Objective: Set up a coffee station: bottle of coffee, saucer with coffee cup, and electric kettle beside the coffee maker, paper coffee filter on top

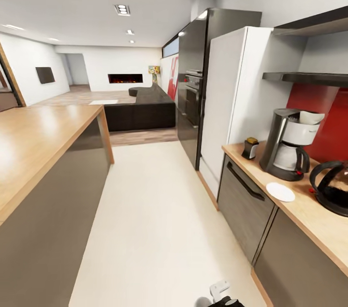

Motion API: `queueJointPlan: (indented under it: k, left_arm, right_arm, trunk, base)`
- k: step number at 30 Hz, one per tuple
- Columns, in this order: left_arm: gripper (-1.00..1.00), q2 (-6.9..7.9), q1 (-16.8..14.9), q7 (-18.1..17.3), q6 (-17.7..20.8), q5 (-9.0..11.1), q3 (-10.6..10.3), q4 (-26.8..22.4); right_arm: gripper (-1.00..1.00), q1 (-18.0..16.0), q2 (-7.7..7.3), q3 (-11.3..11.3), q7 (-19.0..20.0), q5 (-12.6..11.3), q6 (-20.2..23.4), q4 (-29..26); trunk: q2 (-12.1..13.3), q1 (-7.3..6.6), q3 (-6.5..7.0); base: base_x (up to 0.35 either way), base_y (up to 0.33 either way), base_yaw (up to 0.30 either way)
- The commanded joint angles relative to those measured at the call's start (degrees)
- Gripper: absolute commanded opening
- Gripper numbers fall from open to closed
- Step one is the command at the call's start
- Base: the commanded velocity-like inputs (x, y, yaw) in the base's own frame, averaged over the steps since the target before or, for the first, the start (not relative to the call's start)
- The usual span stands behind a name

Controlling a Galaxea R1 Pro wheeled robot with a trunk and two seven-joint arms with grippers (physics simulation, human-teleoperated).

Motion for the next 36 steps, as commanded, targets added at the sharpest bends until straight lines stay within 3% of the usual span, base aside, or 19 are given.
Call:
queueJointPlan:
  k: [1, 15, 36]
  left_arm:
    - [1.00, 0.01, 0.0, -0.3, -0.1, -0.3, 0.5, 0.0]
    - [1.00, -0.01, 0.0, -0.3, -0.2, -0.3, 0.5, 0.1]
    - [1.00, 0.00, 0.0, -0.3, -0.2, -0.3, 0.5, 0.1]
  right_arm:
    - [-1.00, -0.1, 0.00, 0.5, 0.1, -0.6, 0.2, 0.0]
    - [-1.00, -0.1, 0.00, 0.5, 0.3, -0.6, 0.2, 0.0]
    - [-1.00, -0.1, 0.00, 0.5, 0.2, -0.6, 0.2, 0.0]
  trunk:
    - [-0.1, 0.07, -0.13]
    - [-0.1, 0.07, -0.13]
    - [-0.1, 0.07, -0.13]
  base:
    - [0.337, 0.000, -0.180]
    - [0.292, 0.121, -0.255]
    - [-0.056, 0.007, -0.264]
